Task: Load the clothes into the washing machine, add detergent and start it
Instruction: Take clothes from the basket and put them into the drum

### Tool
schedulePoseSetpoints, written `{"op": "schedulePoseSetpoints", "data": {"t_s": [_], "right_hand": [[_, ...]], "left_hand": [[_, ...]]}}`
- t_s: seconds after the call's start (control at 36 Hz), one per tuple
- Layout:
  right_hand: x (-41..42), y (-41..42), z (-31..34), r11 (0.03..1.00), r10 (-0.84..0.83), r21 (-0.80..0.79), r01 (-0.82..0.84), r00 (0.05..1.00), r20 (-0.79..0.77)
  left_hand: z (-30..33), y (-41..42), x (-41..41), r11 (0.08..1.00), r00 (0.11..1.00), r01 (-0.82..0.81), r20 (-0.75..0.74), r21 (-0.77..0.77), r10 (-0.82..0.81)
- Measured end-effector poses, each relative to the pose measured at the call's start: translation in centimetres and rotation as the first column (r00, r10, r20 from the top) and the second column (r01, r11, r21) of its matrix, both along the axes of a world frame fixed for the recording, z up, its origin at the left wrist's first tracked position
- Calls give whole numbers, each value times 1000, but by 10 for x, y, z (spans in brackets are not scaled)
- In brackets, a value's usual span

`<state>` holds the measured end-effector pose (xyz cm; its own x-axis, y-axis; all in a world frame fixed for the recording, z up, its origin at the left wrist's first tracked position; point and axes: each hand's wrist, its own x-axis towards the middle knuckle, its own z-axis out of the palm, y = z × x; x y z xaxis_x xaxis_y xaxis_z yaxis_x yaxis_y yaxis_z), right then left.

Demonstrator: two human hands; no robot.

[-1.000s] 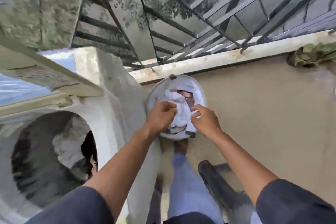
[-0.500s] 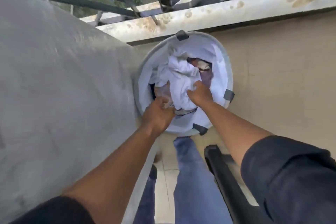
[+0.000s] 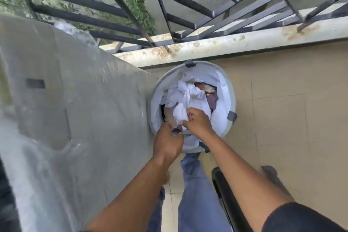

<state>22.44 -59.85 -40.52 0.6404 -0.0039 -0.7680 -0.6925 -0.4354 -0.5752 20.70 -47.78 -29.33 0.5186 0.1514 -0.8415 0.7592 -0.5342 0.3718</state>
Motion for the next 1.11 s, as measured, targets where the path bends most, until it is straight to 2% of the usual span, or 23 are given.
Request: {"op": "schedulePoseSetpoints", "data": {"t_s": [0.17,0.28,0.36,0.47,0.56,0.61,0.72,0.78,0.86,0.94,1.03,1.11], "right_hand": [[-22,-9,121,985,-106,149,88,987,119],[-19,-26,214,946,-215,277,171,967,137],[-14,-34,286,928,-195,354,115,960,200],[-13,-36,376,847,-282,521,104,919,276],[-12,-35,424,762,-347,643,84,890,296],[-16,-34,453,721,-383,690,71,870,310],[-27,-35,497,687,-480,721,92,803,354],[-35,-37,511,744,-514,653,142,746,424],[-47,-43,521,869,-485,407,283,652,583],[-57,-46,518,870,-469,211,446,616,633],[-73,-44,502,849,-420,1,528,675,606],[-90,-37,478,868,-309,-188,459,796,520]], "left_hand": [[58,5,-3,997,993,71,102,-40,-66],[93,16,-1,976,954,202,240,-77,-178],[157,17,7,961,910,267,346,-67,-229],[202,30,14,929,830,369,455,-16,-322],[184,47,18,910,805,411,446,58,-392],[230,48,16,895,772,439,476,79,-421],[277,54,20,898,718,435,578,64,-388],[296,59,24,906,710,422,604,47,-362],[327,67,25,904,696,426,653,-40,-299],[369,72,20,887,762,385,630,-255,-150],[406,76,15,822,815,348,578,-451,-27],[435,80,7,719,815,362,575,-594,64]]}}
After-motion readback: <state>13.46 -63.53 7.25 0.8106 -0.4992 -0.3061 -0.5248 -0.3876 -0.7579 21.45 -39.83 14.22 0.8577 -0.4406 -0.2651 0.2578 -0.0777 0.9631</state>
